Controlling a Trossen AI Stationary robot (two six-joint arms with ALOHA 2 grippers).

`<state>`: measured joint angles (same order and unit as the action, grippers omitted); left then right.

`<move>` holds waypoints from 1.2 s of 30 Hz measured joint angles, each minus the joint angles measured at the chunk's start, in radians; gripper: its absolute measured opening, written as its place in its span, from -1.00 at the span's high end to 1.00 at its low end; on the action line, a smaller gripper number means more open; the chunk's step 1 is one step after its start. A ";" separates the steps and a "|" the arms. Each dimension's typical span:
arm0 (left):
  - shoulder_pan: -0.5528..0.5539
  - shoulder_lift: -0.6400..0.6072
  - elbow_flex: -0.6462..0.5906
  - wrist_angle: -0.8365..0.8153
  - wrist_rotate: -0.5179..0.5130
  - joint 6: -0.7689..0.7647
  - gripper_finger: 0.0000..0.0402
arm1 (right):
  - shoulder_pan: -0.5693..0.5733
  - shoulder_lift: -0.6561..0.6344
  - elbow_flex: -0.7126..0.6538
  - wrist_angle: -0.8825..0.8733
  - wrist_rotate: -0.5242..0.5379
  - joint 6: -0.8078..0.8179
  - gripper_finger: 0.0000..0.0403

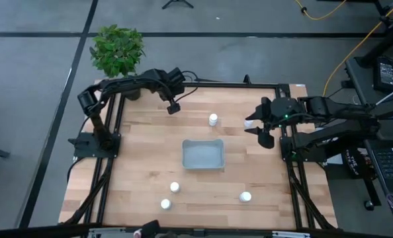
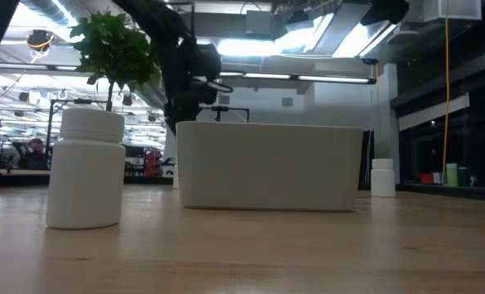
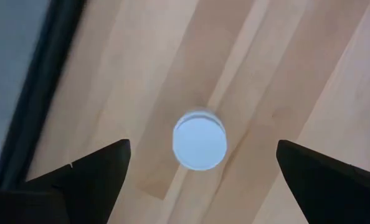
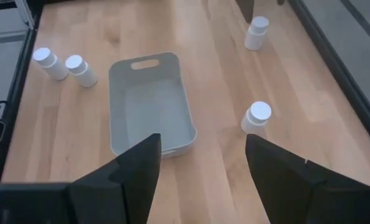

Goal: Pick and place pill bottles into a basket
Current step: Put the white medicine bottle into the gray bin

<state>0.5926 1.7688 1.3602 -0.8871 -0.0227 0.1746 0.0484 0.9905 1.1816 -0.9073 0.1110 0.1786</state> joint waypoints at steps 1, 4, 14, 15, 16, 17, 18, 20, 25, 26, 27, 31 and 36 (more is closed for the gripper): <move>0.000 0.013 0.000 0.000 0.001 0.003 -0.99 | 0.003 0.000 0.000 0.000 0.000 0.004 -0.17; -0.001 0.045 0.000 0.003 0.022 0.004 -0.99 | 0.013 0.000 0.000 0.000 0.000 0.025 -0.17; 0.010 0.098 -0.022 0.034 0.024 0.002 -0.91 | 0.022 0.000 0.000 0.024 0.001 0.030 -0.17; 0.013 0.098 -0.022 0.039 0.024 -0.001 -0.87 | 0.022 0.000 0.000 0.027 0.001 0.029 -0.17; 0.017 0.098 -0.022 0.043 0.023 -0.004 -0.83 | 0.022 0.000 0.000 0.029 0.001 0.027 -0.17; 0.020 0.098 -0.022 0.044 0.023 -0.007 -0.78 | 0.022 0.000 0.000 0.029 0.000 0.026 -0.17; 0.022 0.098 -0.022 0.041 0.022 -0.011 -0.72 | 0.022 0.000 0.000 0.029 0.001 0.026 -0.17; 0.026 0.098 -0.022 0.035 0.022 -0.012 -0.59 | 0.022 0.000 0.000 0.029 0.000 0.026 -0.17; 0.026 0.098 -0.022 0.024 0.021 -0.012 -0.12 | 0.022 0.000 0.000 0.029 0.001 0.025 -0.17; 0.026 0.098 -0.022 0.025 0.021 -0.012 -0.02 | 0.022 0.000 0.000 0.029 0.001 0.025 -0.17; 0.026 0.098 -0.022 0.025 0.021 -0.012 0.10 | 0.022 0.000 0.000 0.029 0.000 0.025 -0.17; 0.025 0.098 -0.021 0.032 0.021 -0.012 0.25 | 0.022 0.000 0.000 0.029 0.001 0.023 -0.17; 0.013 0.096 -0.021 0.032 0.023 -0.002 0.25 | 0.022 0.000 0.000 0.029 0.001 0.026 -0.17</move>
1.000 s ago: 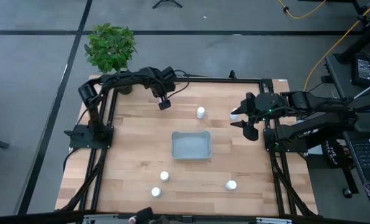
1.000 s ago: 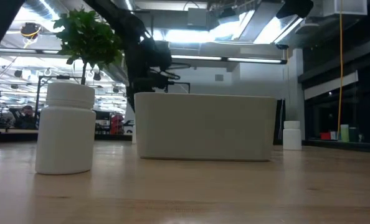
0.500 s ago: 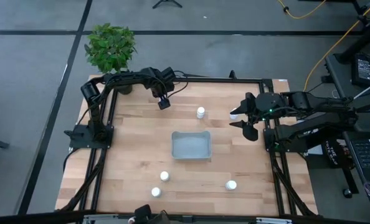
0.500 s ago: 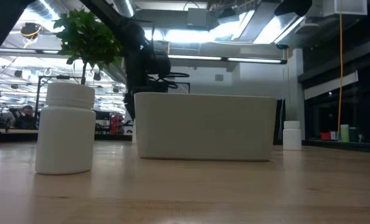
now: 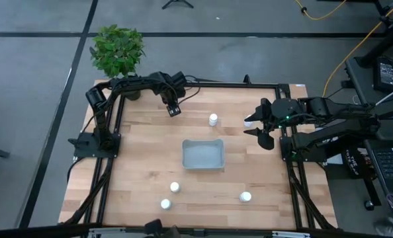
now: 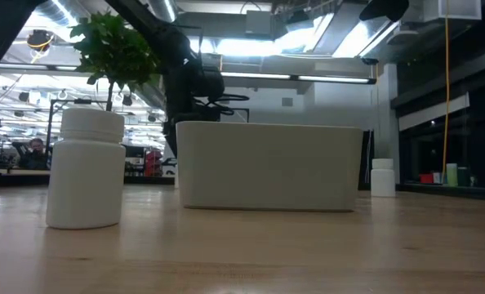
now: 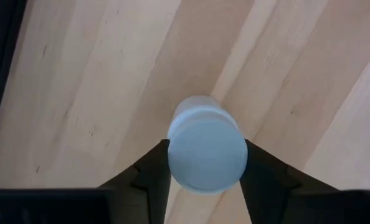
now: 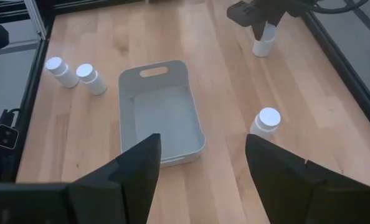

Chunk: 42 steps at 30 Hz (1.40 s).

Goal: Pick and place pill bottles into a basket
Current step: Put the white medicine bottle into the gray bin

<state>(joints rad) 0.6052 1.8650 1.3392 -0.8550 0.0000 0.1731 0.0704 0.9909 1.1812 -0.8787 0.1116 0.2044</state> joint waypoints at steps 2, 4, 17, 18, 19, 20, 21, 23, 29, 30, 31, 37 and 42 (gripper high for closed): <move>-0.014 -0.006 0.000 -0.002 0.001 0.005 0.25 | 0.000 0.000 0.000 0.000 0.000 0.001 -0.17; -0.031 -0.027 0.006 -0.007 0.019 0.005 0.25 | 0.000 0.000 0.000 0.000 0.000 0.002 -0.17; -0.353 -0.250 0.318 -0.188 0.098 -0.038 0.25 | 0.000 0.000 0.000 0.001 0.000 -0.057 -0.17; -0.388 -0.257 0.349 -0.209 0.097 -0.051 0.25 | 0.000 0.000 0.000 0.003 0.000 -0.062 -0.17; -0.423 -0.261 0.379 -0.219 0.097 -0.069 0.25 | 0.000 0.000 0.000 0.008 0.000 -0.073 -0.17; -0.455 -0.263 0.407 -0.226 0.097 -0.088 0.25 | -0.001 0.000 0.000 0.016 0.000 -0.079 -0.17; -0.487 -0.263 0.429 -0.237 0.096 -0.108 0.25 | 0.000 0.000 0.000 0.025 0.000 -0.086 -0.17; -0.549 -0.254 0.455 -0.253 0.094 -0.142 0.25 | -0.001 0.000 0.000 0.044 0.000 -0.105 -0.17; -0.667 -0.188 0.451 -0.280 0.095 -0.167 0.25 | -0.001 0.000 0.000 0.083 0.000 -0.120 -0.17; -0.671 -0.170 0.451 -0.277 0.095 -0.172 0.25 | -0.001 0.000 0.000 0.083 0.000 -0.114 -0.17; -0.672 -0.151 0.451 -0.272 0.098 -0.173 0.25 | -0.001 0.000 0.000 0.083 0.000 -0.109 -0.17; -0.658 -0.065 0.451 -0.191 0.145 -0.161 0.25 | -0.001 0.000 0.000 0.083 0.000 -0.132 -0.17; -0.624 0.005 0.450 -0.156 0.063 -0.107 0.25 | -0.001 0.000 0.000 0.082 0.000 -0.214 -0.17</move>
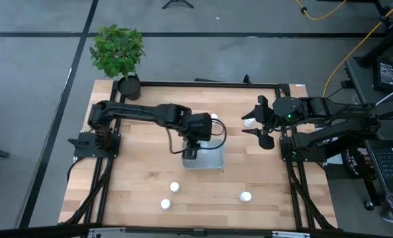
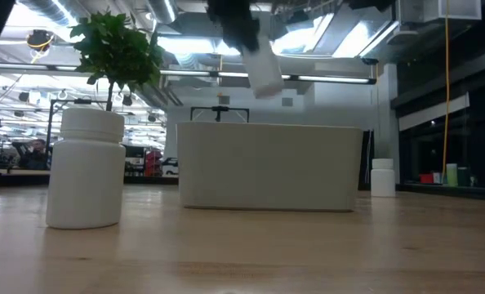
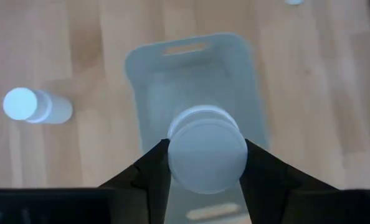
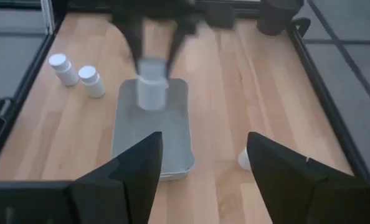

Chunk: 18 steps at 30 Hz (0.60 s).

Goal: Pick and place pill bottles into a basket
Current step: Put the white medicine bottle into the gray bin

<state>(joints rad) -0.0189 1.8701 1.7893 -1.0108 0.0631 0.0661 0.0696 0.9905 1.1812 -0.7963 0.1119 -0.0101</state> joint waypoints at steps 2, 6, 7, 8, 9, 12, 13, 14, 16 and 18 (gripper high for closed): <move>0.014 0.030 0.000 0.016 0.005 -0.018 0.25 | 0.000 0.000 0.000 0.000 0.000 -0.026 -0.17; 0.005 0.089 0.000 0.010 0.007 -0.048 0.25 | 0.000 0.000 0.000 -0.001 0.000 -0.045 -0.17; -0.003 0.101 0.000 0.007 0.008 -0.054 0.25 | 0.000 0.000 0.000 -0.002 0.000 -0.047 -0.17; -0.011 0.110 0.000 -0.004 0.009 -0.056 0.25 | 0.000 0.000 0.000 -0.002 -0.002 -0.046 -0.17; -0.019 0.120 0.000 -0.019 0.009 -0.056 0.25 | 0.000 0.000 0.000 -0.003 -0.008 -0.043 -0.17; -0.040 0.145 0.000 -0.053 -0.008 -0.059 0.25 | 0.000 0.000 0.000 -0.009 -0.028 -0.035 -0.17; -0.045 0.147 0.000 -0.057 -0.021 -0.062 0.25 | 0.000 0.000 0.000 -0.012 -0.032 -0.035 -0.17; -0.049 0.148 0.000 -0.060 -0.035 -0.062 0.25 | 0.000 0.000 0.000 -0.014 -0.039 -0.035 -0.17; -0.050 0.147 0.000 -0.063 -0.045 -0.064 0.25 | 0.000 0.000 0.000 -0.019 -0.053 -0.028 -0.17; -0.045 0.147 0.000 -0.063 -0.052 -0.069 0.25 | 0.000 0.000 0.000 -0.020 -0.054 -0.025 -0.17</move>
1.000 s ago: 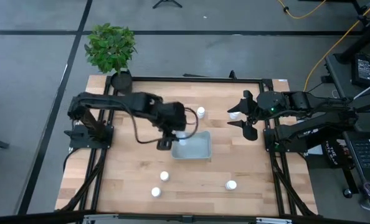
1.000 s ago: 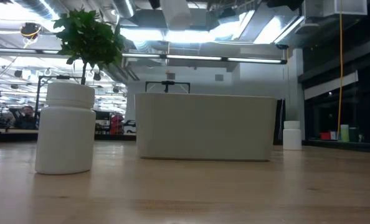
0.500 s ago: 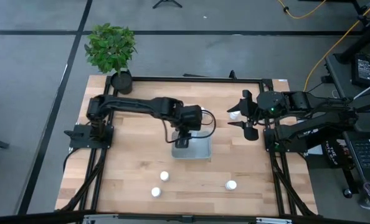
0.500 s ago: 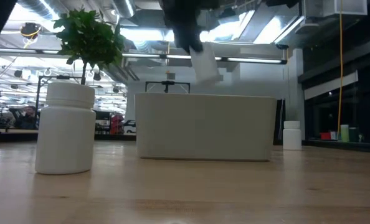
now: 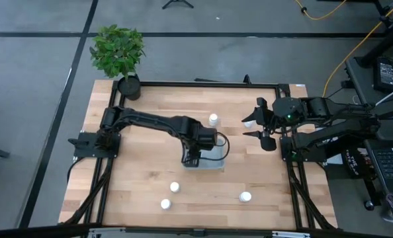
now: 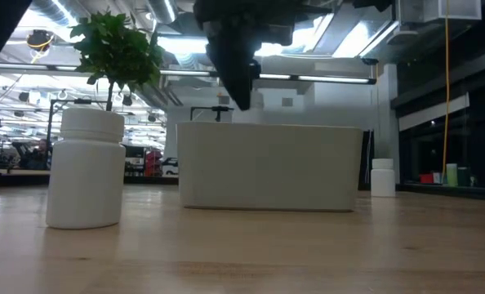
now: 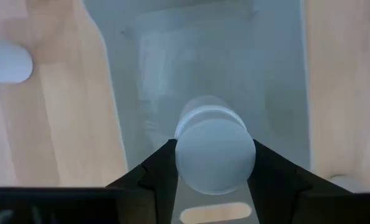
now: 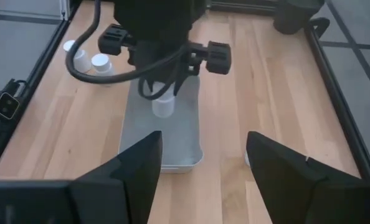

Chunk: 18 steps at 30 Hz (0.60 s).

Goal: Pick and place pill bottles into a basket
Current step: Put the white medicine bottle into the gray bin

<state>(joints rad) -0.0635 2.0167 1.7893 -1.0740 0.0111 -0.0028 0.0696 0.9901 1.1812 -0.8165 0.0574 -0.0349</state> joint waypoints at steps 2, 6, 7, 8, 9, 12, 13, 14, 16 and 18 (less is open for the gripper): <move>0.007 0.000 -0.001 -0.002 -0.012 0.001 0.25 | 0.000 0.000 0.000 0.000 0.000 0.000 -0.17; 0.019 -0.031 -0.111 0.018 -0.014 -0.004 0.25 | 0.000 0.000 0.000 -0.004 -0.002 0.003 -0.17; 0.021 -0.048 -0.152 0.034 -0.014 -0.010 0.25 | 0.000 0.000 0.000 -0.008 -0.003 0.005 -0.17; 0.021 -0.066 -0.193 0.050 -0.015 -0.016 0.25 | 0.000 0.000 0.000 -0.014 -0.004 0.005 -0.17; 0.021 -0.090 -0.233 0.073 -0.017 -0.024 0.25 | 0.000 0.000 0.000 -0.020 -0.006 0.004 -0.17; 0.023 -0.154 -0.326 0.158 -0.014 -0.045 0.25 | 0.000 0.000 0.000 -0.020 -0.007 -0.002 -0.17; 0.026 -0.172 -0.347 0.189 -0.009 -0.048 0.25 | 0.000 0.000 0.000 -0.016 -0.007 -0.011 -0.17; 0.029 -0.188 -0.364 0.203 -0.009 -0.053 0.25 | 0.000 0.000 0.000 -0.010 -0.007 -0.022 -0.17; 0.038 -0.205 -0.378 0.220 -0.011 -0.066 0.25 | 0.000 0.000 0.000 0.002 -0.007 -0.032 -0.17; 0.047 -0.205 -0.378 0.226 -0.012 -0.068 0.25 | 0.000 0.000 0.000 0.016 -0.007 -0.041 -0.17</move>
<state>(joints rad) -0.0166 1.8115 1.4112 -0.8476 -0.0013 -0.0706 0.0696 0.9897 1.1812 -0.8003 0.0505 -0.0761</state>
